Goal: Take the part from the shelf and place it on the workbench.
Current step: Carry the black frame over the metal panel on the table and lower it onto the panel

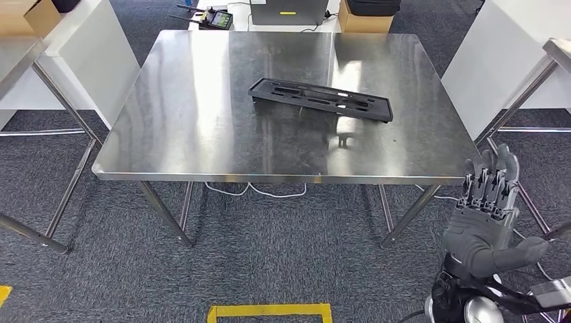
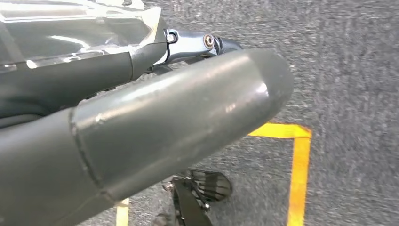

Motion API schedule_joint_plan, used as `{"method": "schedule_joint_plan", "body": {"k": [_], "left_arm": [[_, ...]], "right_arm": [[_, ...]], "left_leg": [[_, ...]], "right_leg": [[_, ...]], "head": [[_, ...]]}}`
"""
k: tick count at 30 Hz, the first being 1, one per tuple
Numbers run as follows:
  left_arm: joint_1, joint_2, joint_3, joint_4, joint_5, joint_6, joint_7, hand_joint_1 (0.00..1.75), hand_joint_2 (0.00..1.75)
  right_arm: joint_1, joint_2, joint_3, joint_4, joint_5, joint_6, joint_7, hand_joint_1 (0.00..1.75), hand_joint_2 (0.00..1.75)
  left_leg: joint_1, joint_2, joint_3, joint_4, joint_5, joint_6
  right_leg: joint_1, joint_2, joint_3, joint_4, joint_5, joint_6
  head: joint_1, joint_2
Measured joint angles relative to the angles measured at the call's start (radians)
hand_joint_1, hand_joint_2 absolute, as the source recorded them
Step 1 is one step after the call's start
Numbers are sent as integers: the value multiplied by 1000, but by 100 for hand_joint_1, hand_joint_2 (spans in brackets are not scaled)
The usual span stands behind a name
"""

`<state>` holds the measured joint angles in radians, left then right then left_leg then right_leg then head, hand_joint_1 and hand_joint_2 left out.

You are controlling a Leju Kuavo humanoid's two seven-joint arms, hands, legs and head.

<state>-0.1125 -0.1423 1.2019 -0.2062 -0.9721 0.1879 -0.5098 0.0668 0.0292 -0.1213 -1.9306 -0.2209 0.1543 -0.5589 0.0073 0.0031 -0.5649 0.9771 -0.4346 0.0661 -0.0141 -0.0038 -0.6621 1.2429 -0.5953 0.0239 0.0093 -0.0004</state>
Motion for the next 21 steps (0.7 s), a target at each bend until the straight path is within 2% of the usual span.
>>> {"method": "schedule_joint_plan", "body": {"k": [1,2,3,4,5,6,7,8,9,10,11,12,13,14,15,16,17,18,19,20,21], "left_arm": [[1,0,1,0,0,1,1,0,0],[2,0,1,0,0,1,1,0,0],[3,0,2,0,0,2,1,0,0],[4,-1,2,0,0,2,2,0,0],[4,-1,2,0,0,3,2,0,0],[4,-1,2,0,0,4,2,0,0],[4,0,3,-1,0,5,1,0,0],[5,0,3,-1,0,5,1,0,0],[6,0,4,-1,0,6,1,0,0],[7,0,4,-1,0,6,1,0,0],[8,1,4,-1,0,7,1,0,0],[9,1,5,-1,0,7,2,0,0],[10,1,5,-1,0,8,2,0,0],[10,1,5,-1,0,8,2,0,0],[10,1,5,-1,0,8,2,0,0],[10,1,5,-1,0,8,2,0,0],[10,1,5,-1,0,8,1,0,0],[10,2,5,-1,0,9,1,0,0],[9,2,5,-1,0,9,0,0,0],[9,2,5,-1,0,9,-1,0,0],[9,2,5,-1,-1,9,-3,0,0]], "right_arm": [[14,4,-10,2,4,-4,4,0,0],[27,9,-19,5,11,-9,8,0,0],[38,13,-27,9,18,-14,12,0,0],[46,18,-34,12,24,-17,15,0,0],[53,23,-40,16,28,-19,16,0,0],[59,27,-46,19,30,-20,18,0,0],[63,31,-50,22,31,-21,18,0,0],[67,34,-53,25,32,-23,19,0,0],[71,37,-56,28,32,-24,19,0,0],[73,40,-57,31,33,-25,19,0,0],[75,43,-58,33,33,-25,19,0,0],[76,46,-58,34,33,-25,19,0,0],[77,49,-59,35,33,-25,19,0,0],[77,51,-59,36,33,-25,19,0,0],[79,53,-59,38,35,-28,21,0,0],[80,55,-61,40,38,-32,26,0,0],[82,57,-63,42,41,-39,34,0,0],[85,59,-67,46,42,-46,45,0,0],[87,63,-74,56,43,-53,58,0,0],[89,66,-84,72,42,-58,70,0,0],[90,69,-95,96,41,-61,81,0,0]], "left_leg": [[0,0,-14,1,10,-2],[1,0,-28,2,20,-5],[1,0,-41,4,28,-9],[2,0,-52,8,36,-14],[1,0,-62,13,43,-20],[-1,0,-68,17,50,-27],[-3,0,-71,20,56,-32],[-4,-1,-73,21,62,-38],[-3,-1,-74,21,67,-43],[-1,-1,-79,26,60,-48],[2,-2,-88,44,36,-53],[5,-2,-101,79,-4,-58],[7,-3,-118,134,-57,-63],[8,-3,-136,202,-106,-66],[9,-4,-149,266,-137,-70],[11,-4,-150,307,-145,-72],[12,-3,-134,313,-134,-74],[14,-3,-99,278,-110,-73],[15,-4,-45,209,-87,-71],[15,-5,10,132,-76,-68],[14,-7,51,69,-72,-63]], "right_leg": [[-2,0,1,29,-3,10],[-5,0,19,24,12,23],[-8,0,57,-20,37,36],[-12,0,109,-91,55,45],[-12,1,163,-170,61,46],[-9,3,198,-230,61,42],[-5,4,217,-265,54,35],[0,6,218,-275,52,27],[-3,7,209,-272,57,18],[-8,5,203,-271,62,8],[-12,4,196,-271,70,-5],[-16,2,187,-271,80,-18],[-15,0,177,-271,89,-27],[-13,-1,168,-270,99,-33],[-11,-2,158,-269,108,-34],[-9,-2,148,-267,117,-32],[-9,-2,139,-265,124,-29],[-9,-1,130,-262,130,-25],[-9,-1,123,-259,134,-21],[-8,-1,118,-256,138,-16],[-6,-2,115,-254,142,-10]], "head": [[0,0],[1,0],[1,0],[1,0],[1,0],[1,0],[1,0],[0,0],[-2,0],[-3,0],[-5,0],[-6,0],[-7,0],[-7,0],[-7,0],[-7,0],[-7,0],[-7,0],[-8,0],[-8,0],[-7,0]]}}
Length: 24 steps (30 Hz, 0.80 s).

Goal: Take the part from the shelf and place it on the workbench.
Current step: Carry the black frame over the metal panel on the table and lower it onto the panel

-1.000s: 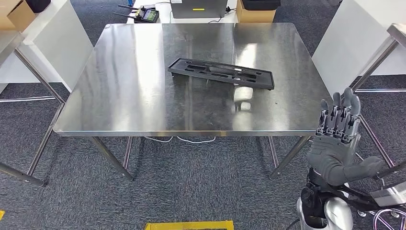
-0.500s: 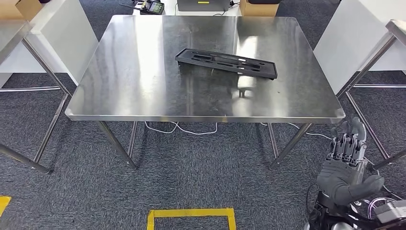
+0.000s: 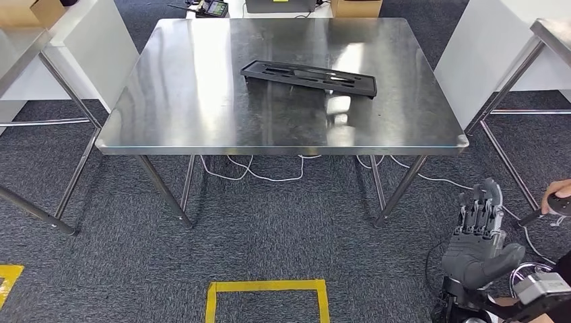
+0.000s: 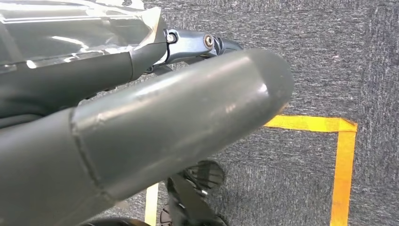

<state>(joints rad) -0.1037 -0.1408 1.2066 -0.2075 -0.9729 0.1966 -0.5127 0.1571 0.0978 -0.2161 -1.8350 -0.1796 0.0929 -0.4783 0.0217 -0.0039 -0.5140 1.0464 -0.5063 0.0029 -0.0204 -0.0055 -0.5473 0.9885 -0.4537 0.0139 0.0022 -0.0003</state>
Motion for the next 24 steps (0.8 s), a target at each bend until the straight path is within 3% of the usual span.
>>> {"method": "schedule_joint_plan", "body": {"k": [1,2,4,5,6,8,9,10,11,12,14,16,18,20,22,24], "left_arm": [[0,0,0,0,-1,-1,-2,0,0],[0,0,0,0,-2,-2,-4,0,0],[1,0,0,0,-4,-5,-8,0,0],[1,-1,0,0,-5,-6,-10,0,0],[0,-1,0,0,-6,-7,-11,0,0],[0,-2,0,0,-7,-6,-13,0,0],[1,-2,0,0,-6,-5,-13,0,0],[2,-2,0,0,-5,-3,-14,0,0],[2,-2,0,1,-4,0,-14,0,0],[2,-2,0,1,-3,2,-14,0,0],[1,-2,0,1,-2,4,-17,0,0],[0,-2,0,1,-2,5,-23,0,0],[0,-2,0,2,-3,4,-30,0,0],[1,-1,0,2,-5,4,-33,0,0],[1,-1,0,2,-8,4,-32,0,0],[0,-1,0,2,-11,4,-30,0,0]], "right_arm": [[1,3,-13,30,2,-2,10,0,0],[1,5,-26,63,6,0,20,0,0],[-3,7,-61,149,26,18,34,0,0],[-8,6,-83,203,43,31,39,0,0],[-15,4,-110,262,61,44,41,0,0],[-38,-4,-169,394,106,53,42,0,0],[-53,-10,-198,464,132,48,40,0,0],[-69,-17,-225,537,162,36,34,0,0],[-88,-25,-249,615,192,18,24,0,0],[-109,-34,-269,696,220,-2,12,0,0],[-158,-54,-296,851,262,-39,-10,0,0],[-204,-73,-314,996,289,-75,-20,0,0],[-236,-91,-330,1131,305,-112,-15,0,0],[-251,-103,-344,1240,312,-144,6,0,0],[-258,-111,-354,1323,318,-169,33,0,0],[-260,-117,-360,1386,330,-192,68,0,0]], "left_leg": [[-2,-2,23,-39,-2,5],[-6,-3,27,-51,-5,9],[-10,0,17,-59,7,25],[-10,3,11,-65,18,37],[-9,5,2,-71,30,47],[-10,8,-23,-76,51,60],[-11,8,-37,-75,61,61],[-12,9,-50,-74,71,61],[-13,10,-62,-73,81,59],[-13,11,-74,-71,90,57],[-14,13,-94,-63,106,49],[-18,15,-113,-52,120,38],[-20,16,-120,-48,135,28],[-15,13,-129,-36,124,19],[-10,8,-156,36,46,9],[-9,6,-191,168,-51,2]], "right_leg": [[2,-1,-2,1,5,7],[3,-2,-5,0,10,15],[3,-2,-10,1,17,31],[4,-1,-18,13,5,32],[5,0,-32,43,-22,29],[5,2,-78,157,-104,16],[4,2,-97,220,-136,14],[3,2,-104,264,-150,19],[3,2,-94,275,-144,29],[2,2,-66,250,-123,41],[0,2,27,121,-84,57],[4,5,95,4,-80,51],[10,7,103,-28,-84,36],[2,3,91,-26,-72,14],[-4,-2,73,-28,-53,-13],[0,-4,51,-26,-34,-24]], "head": [[0,0],[1,0],[0,0],[2,0],[3,0],[6,0],[7,0],[7,0],[7,0],[8,0],[8,0],[8,0],[6,0],[6,0],[5,0],[3,0]]}}
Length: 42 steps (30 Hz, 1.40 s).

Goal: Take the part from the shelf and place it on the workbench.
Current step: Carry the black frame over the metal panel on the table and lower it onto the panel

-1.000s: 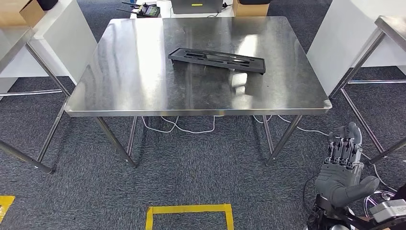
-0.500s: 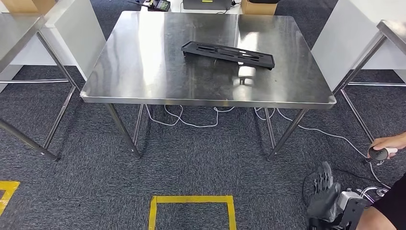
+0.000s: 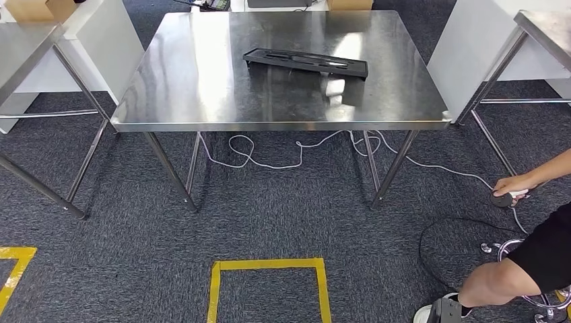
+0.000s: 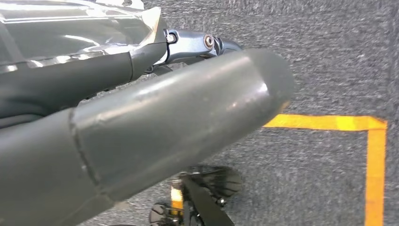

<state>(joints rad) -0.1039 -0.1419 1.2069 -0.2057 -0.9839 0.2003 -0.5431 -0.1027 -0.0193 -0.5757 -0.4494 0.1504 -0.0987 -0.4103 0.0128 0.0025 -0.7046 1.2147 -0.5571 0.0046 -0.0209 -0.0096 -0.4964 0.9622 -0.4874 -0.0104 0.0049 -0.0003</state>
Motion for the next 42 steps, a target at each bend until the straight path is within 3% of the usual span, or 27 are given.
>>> {"method": "schedule_joint_plan", "body": {"k": [1,2,3,4,6,8,11,13,15,16,17,18,20,22,23,25,27,29,31,32,33,34,36,38,41,42], "left_arm": [[-1,0,0,0,-1,0,1,0,0],[-1,0,0,0,-2,0,3,0,0],[-2,0,0,0,-3,0,4,0,0],[-3,0,0,0,-5,1,4,0,0],[-8,0,0,0,-9,1,4,0,0],[-13,1,0,0,-12,1,4,0,0],[-16,0,-1,0,-15,1,5,0,0],[-20,-1,-3,0,-21,1,7,0,0],[-22,-1,-4,0,-26,1,9,0,0],[-22,-1,-4,0,-28,1,9,0,0],[-22,-1,-5,0,-30,0,10,0,0],[-22,-1,-5,0,-33,-1,10,0,0],[-22,-1,-8,0,-36,-3,13,0,0],[-23,-1,-11,0,-40,-4,16,0,0],[-24,-1,-12,0,-42,-4,17,0,0],[-25,-1,-12,0,-43,-5,19,0,0],[-25,0,-12,0,-44,-5,19,0,0],[-25,1,-12,0,-44,-5,20,0,0],[-24,1,-12,0,-44,-4,19,0,0],[-23,2,-12,0,-42,-5,18,0,0],[-23,2,-12,0,-37,-11,17,0,0],[-21,4,-12,0,-32,-21,16,0,0],[-18,10,-12,0,-20,-43,13,0,0],[-14,19,-12,0,-15,-51,11,0,0],[-8,30,-11,0,-14,-52,10,0,0],[-6,31,-11,0,-14,-52,10,0,0]], "right_arm": [[0,-2,-1,26,8,-14,21,0,0],[1,-3,-1,51,18,-29,45,0,0],[2,-4,-1,73,28,-43,67,0,0],[4,-5,-1,92,37,-54,86,0,0],[6,-5,-1,123,47,-65,109,0,0],[6,-4,-1,145,52,-67,119,0,0],[8,-6,-1,168,71,-86,151,0,0],[14,-5,1,182,101,-107,184,0,0],[20,-3,4,195,134,-120,221,0,0],[24,-1,7,202,148,-123,241,0,0],[28,1,10,207,160,-123,262,0,0],[32,4,14,213,169,-123,283,0,0],[38,9,23,220,185,-121,323,0,0],[39,15,33,224,197,-118,356,0,0],[39,17,37,226,202,-117,367,0,0],[42,23,43,232,207,-116,379,0,0],[43,28,51,236,216,-115,393,0,0],[43,33,60,239,229,-114,412,0,0],[45,37,67,241,239,-114,427,0,0],[46,39,72,241,243,-114,431,0,0],[47,41,76,242,248,-114,434,0,0],[47,42,80,243,254,-114,435,0,0],[47,46,87,243,265,-112,436,0,0],[47,48,94,244,274,-110,436,0,0],[45,48,103,244,280,-107,437,0,0],[45,47,105,245,281,-107,438,0,0]], "left_leg": [[0,0,-8,55,-21,-3],[1,0,-1,80,-21,-4],[1,0,27,65,-3,-3],[1,0,73,12,22,0],[0,-3,179,-141,44,10],[-5,-5,226,-223,37,19],[-8,-2,215,-238,54,38],[-5,2,195,-246,75,54],[-7,5,170,-246,93,60],[-9,6,157,-245,103,59],[-9,7,144,-244,113,58],[-10,8,131,-243,122,56],[-10,10,111,-236,138,50],[-13,11,98,-227,152,39],[-14,11,93,-224,159,34],[-15,11,90,-224,172,23],[-10,7,77,-203,147,12],[-5,1,48,-114,57,0],[-1,-1,17,15,-26,-8],[0,-1,15,57,-37,-11],[1,-1,29,66,-26,-12],[1,-1,63,35,-1,-11],[1,-2,167,-107,38,-2],[-3,-4,233,-215,38,8],[-7,-3,229,-244,43,28],[-6,0,222,-250,53,38]], "right_leg": [[1,0,-11,2,10,0],[2,0,-21,4,19,2],[3,0,-31,6,26,5],[3,1,-41,10,32,7],[5,1,-55,18,41,16],[8,1,-64,22,51,28],[11,1,-77,28,58,47],[11,4,-105,84,6,43],[9,6,-141,203,-81,35],[8,6,-152,262,-108,37],[7,6,-152,298,-115,45],[7,6,-135,301,-102,56],[6,6,-46,195,-57,73],[11,7,52,43,-50,66],[14,8,74,-1,-56,58],[16,8,69,-14,-57,43],[8,6,56,-14,-43,21],[4,2,37,-14,-24,-2],[8,0,16,-13,-7,-11],[10,0,6,-10,2,-10],[11,0,-4,-7,10,-8],[11,0,-13,-3,16,-5],[12,2,-30,7,24,2],[15,1,-42,16,31,13],[20,-1,-55,19,46,34],[21,0,-65,31,36,36]], "head": [[0,0],[0,0],[0,0],[0,0],[0,0],[0,0],[1,0],[4,0],[8,0],[9,0],[9,0],[10,0],[10,0],[9,0],[8,0],[5,0],[3,0],[1,0],[0,0],[0,0],[-1,0],[-1,0],[-1,0],[-1,0],[0,0],[1,0]]}}
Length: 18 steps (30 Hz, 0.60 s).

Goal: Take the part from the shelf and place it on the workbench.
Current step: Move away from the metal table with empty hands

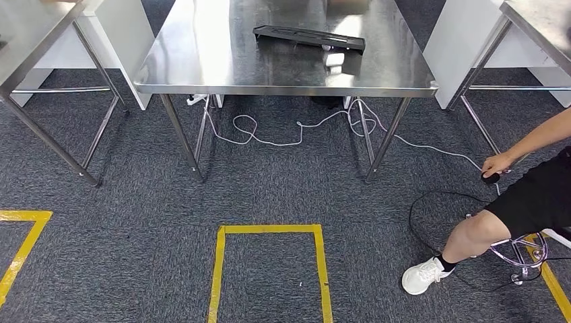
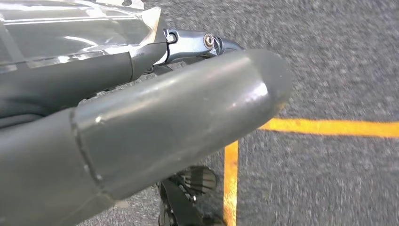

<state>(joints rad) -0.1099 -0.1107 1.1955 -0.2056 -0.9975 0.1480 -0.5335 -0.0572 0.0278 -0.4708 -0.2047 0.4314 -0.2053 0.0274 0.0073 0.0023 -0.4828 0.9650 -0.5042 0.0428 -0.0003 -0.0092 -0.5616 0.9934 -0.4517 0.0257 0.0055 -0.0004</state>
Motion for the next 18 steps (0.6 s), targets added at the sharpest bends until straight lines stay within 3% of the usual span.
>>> {"method": "schedule_joint_plan", "body": {"k": [2,4,5,6,7,9,10,11,13,15,16,18], "left_arm": [[2,1,0,0,0,0,0,0,0],[4,3,0,0,0,2,0,0,0],[4,3,0,0,-1,3,1,0,0],[5,3,0,0,-2,6,2,0,0],[5,3,0,0,-3,11,4,0,0],[5,3,0,0,-6,21,7,0,0],[5,3,0,0,-8,26,8,0,0],[5,3,0,0,-9,30,7,0,0],[5,3,0,0,-12,35,6,0,0],[7,3,0,0,-15,37,4,0,0],[8,3,0,0,-17,37,3,0,0],[9,2,0,0,-18,37,2,0,0]], "right_arm": [[0,-1,2,1,1,1,2,0,0],[1,-1,4,2,4,2,5,0,0],[2,-1,4,2,5,2,7,0,0],[2,-1,4,2,7,2,8,0,0],[2,-1,4,2,10,2,9,0,0],[0,-2,6,2,16,2,10,0,0],[-1,-2,8,2,19,2,10,0,0],[-1,-1,10,3,21,2,10,0,0],[-1,0,13,3,24,1,9,0,0],[1,0,14,4,24,1,9,0,0],[1,1,15,4,24,0,10,0,0],[1,1,17,4,25,-1,10,0,0]], "left_leg": [[3,5,-21,-9,24,15],[0,7,-46,-8,43,19],[-1,9,-58,-8,52,19],[-2,10,-69,-7,60,18],[-2,11,-81,-5,68,15],[-1,11,-100,2,83,7],[-2,11,-108,7,89,2],[-3,11,-113,11,96,-4],[-5,10,-119,15,108,-15],[-2,7,-128,28,99,-25],[1,5,-138,52,70,-30],[6,1,-171,158,-31,-38]], "right_leg": [[-1,3,-36,76,-62,-8],[-6,5,-79,203,-138,-13],[-8,5,-87,250,-156,-8],[-10,5,-80,268,-156,2],[-13,5,-51,242,-138,14],[-18,5,51,102,-99,32],[-16,7,99,29,-89,31],[-14,9,126,-21,-87,26],[-6,13,131,-47,-87,12],[-18,11,117,-46,-76,-7],[-23,8,109,-47,-67,-19],[-23,5,88,-46,-48,-37]], "head": [[4,0],[7,0],[8,0],[8,0],[9,0],[9,0],[8,0],[8,0],[6,0],[3,0],[1,0],[-1,0]]}}
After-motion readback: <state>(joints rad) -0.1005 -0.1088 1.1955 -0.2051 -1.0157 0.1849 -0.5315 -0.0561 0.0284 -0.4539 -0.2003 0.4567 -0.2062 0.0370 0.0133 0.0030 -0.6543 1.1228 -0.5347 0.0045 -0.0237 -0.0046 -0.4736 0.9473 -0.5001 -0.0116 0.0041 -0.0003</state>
